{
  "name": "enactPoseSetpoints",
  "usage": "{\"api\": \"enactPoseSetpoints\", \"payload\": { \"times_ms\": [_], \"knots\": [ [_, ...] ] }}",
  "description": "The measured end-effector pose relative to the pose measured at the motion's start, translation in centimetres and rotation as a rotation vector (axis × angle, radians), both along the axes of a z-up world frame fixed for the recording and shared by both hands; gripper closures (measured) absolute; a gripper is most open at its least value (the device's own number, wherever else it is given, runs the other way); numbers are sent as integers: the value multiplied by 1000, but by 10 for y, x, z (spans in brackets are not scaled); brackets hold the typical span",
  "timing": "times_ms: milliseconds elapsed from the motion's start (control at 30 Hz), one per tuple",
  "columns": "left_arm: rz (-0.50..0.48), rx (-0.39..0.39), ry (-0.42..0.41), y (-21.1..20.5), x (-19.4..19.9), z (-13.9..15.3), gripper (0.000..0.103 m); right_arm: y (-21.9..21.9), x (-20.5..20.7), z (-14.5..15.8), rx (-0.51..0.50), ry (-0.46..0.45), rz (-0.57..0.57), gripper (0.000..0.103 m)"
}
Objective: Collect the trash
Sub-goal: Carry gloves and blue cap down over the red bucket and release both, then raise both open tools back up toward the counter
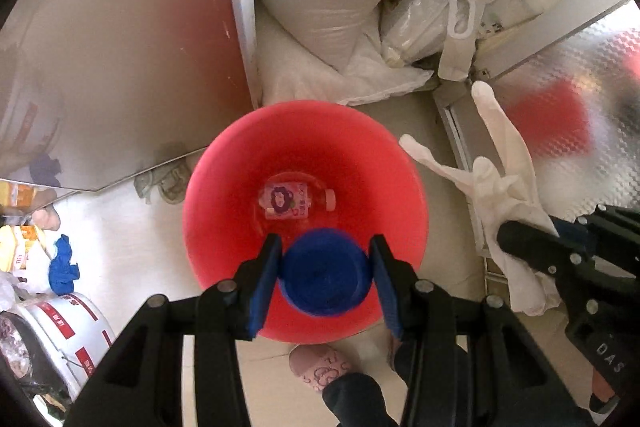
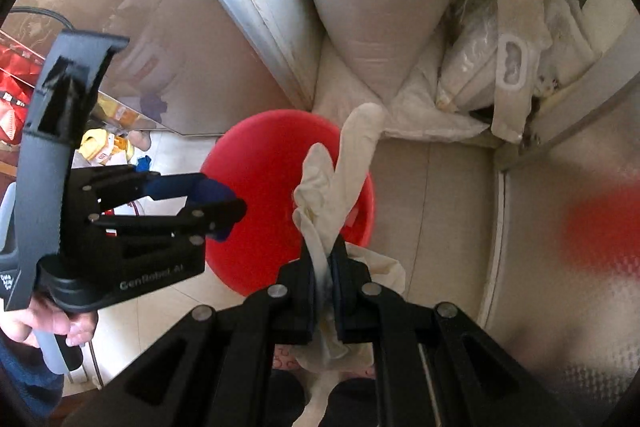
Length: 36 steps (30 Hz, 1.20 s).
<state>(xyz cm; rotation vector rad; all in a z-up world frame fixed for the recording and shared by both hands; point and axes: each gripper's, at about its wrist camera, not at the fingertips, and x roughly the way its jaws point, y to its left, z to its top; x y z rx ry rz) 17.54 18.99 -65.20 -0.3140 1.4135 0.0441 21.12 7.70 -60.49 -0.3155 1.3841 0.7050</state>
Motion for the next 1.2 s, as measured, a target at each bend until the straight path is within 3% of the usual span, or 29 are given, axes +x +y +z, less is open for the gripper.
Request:
{"api": "enactPoseSetpoints", "payload": {
  "times_ms": [100,167,300,433,633,900,933,967,1000,1033,1200],
  "knots": [
    [21,-5,-17,2,-2,2,56,-2,0,-2,-1,6,-4,97],
    [37,-16,-23,6,-3,7,28,-3,1,0,-2,7,-5,97],
    [35,12,-36,7,-3,15,16,-4,0,9,-9,0,-9,97],
    [14,89,-38,9,-10,28,0,2,-1,20,-15,-4,3,97],
    [55,109,-36,30,-29,38,0,20,-6,20,-13,16,47,97],
    [99,129,4,55,-54,21,0,58,-15,-12,-28,55,143,95],
    [108,127,6,57,-56,19,0,60,-16,-15,-31,51,150,92],
    [118,127,11,60,-58,18,0,63,-16,-18,-46,33,162,79],
    [127,127,14,62,-60,17,0,65,-19,-19,-60,16,177,55],
    [132,125,17,63,-62,17,0,66,-20,-21,-69,7,196,43],
    [134,125,22,64,-68,25,0,65,-24,-13,-74,-14,235,23]
  ]
}}
